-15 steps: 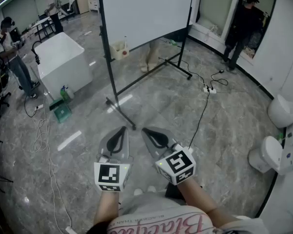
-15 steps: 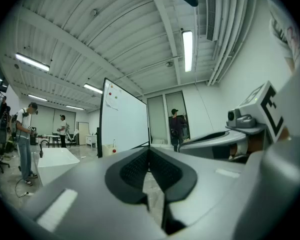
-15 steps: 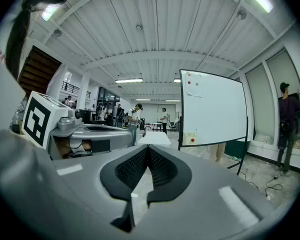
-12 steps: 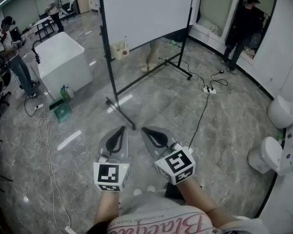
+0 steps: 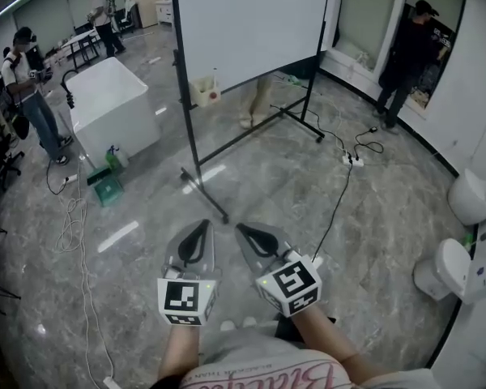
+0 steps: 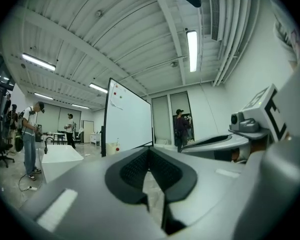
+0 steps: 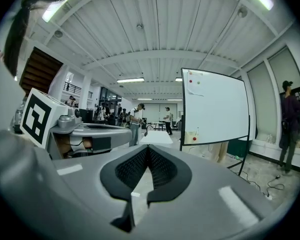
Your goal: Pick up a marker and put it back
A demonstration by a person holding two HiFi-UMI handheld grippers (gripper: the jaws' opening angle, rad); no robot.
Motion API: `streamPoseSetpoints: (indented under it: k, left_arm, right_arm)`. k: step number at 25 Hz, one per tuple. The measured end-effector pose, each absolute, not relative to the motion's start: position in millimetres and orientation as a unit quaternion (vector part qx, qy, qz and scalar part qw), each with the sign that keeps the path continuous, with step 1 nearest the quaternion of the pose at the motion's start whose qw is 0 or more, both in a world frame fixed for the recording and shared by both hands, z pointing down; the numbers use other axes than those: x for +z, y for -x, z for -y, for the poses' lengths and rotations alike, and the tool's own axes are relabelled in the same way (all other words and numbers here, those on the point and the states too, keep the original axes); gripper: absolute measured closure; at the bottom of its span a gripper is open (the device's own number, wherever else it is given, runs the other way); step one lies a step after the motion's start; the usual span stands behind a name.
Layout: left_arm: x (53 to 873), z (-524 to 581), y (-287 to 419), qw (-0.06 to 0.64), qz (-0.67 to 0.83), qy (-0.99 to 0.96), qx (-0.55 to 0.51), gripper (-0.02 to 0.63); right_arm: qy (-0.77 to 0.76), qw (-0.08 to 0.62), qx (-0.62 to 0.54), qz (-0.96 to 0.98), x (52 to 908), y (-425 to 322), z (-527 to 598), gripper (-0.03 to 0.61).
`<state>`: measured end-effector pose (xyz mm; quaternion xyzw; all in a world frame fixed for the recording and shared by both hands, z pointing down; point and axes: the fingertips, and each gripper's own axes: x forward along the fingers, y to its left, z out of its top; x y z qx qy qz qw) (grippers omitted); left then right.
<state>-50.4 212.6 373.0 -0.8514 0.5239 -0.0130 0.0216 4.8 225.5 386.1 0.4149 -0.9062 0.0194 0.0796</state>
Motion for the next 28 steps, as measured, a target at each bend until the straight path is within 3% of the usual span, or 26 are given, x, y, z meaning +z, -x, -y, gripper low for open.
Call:
streamPoseSetpoints:
  k: [13, 28]
  left_arm:
    - [387, -177, 28, 0.002, -0.529, 0.848, -0.016, 0.614]
    - [367, -9, 33, 0.027, -0.496, 0.868, -0.021, 0.614]
  right_arm:
    - [-0.403, 0.081, 0.042, 0.911, 404, -30, -201, 0.577]
    - [-0.419, 0.064, 0.029, 0.905, 389, -14, -38, 0.577]
